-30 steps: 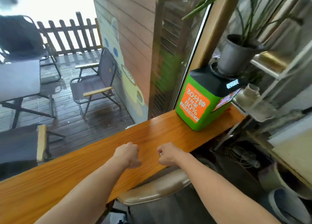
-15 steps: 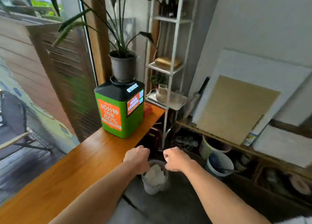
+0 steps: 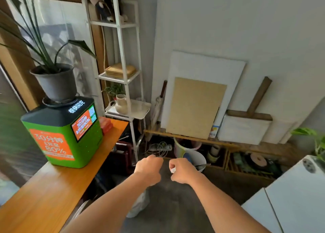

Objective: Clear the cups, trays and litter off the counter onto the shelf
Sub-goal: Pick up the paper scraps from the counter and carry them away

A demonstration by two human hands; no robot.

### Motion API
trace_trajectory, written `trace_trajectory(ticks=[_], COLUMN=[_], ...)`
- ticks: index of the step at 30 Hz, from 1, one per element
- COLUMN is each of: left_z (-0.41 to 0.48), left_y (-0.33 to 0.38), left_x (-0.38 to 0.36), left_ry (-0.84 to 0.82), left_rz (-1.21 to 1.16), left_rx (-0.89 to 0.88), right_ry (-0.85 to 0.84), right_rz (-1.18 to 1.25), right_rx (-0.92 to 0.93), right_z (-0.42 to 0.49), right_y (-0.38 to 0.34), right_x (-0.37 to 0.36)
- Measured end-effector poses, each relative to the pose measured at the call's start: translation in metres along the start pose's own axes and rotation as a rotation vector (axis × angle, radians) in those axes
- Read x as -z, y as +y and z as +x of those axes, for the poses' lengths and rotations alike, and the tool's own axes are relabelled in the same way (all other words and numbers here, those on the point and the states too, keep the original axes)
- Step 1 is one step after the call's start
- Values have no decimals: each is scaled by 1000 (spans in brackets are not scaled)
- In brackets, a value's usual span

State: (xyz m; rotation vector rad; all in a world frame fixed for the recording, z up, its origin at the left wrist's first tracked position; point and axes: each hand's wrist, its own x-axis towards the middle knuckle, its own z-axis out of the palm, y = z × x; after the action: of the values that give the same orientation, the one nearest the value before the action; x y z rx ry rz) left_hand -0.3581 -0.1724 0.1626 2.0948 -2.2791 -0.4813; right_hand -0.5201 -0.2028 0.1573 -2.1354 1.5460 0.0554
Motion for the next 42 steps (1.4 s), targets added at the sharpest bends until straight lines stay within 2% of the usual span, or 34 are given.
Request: trace_trajectory(ticks=[7, 15, 18, 25, 30, 36, 42], left_z=[57, 135, 160, 219, 273, 321, 334], left_y=[-41, -118, -149, -218, -250, -287, -319], left_x=[-7, -20, -47, -167, -280, -410, -517], left_ry=[-53, -127, -136, -294, -309, -234, -310], left_rz=[-20, -92, -128, -253, -291, -231, -232], left_rx=[39, 150, 219, 446, 597, 607, 602], right_ry=[33, 99, 79, -90, -138, -202, -237], right_rz=[64, 40, 84, 170, 275, 328, 451], right_rx=[-34, 68, 82, 15, -53, -37, -142], right_z=[70, 182, 224, 320, 379, 440, 471], right_y=[-7, -41, -45, -17, 23, 57, 88], right_x=[-11, -45, -73, -191, -297, -422, -520])
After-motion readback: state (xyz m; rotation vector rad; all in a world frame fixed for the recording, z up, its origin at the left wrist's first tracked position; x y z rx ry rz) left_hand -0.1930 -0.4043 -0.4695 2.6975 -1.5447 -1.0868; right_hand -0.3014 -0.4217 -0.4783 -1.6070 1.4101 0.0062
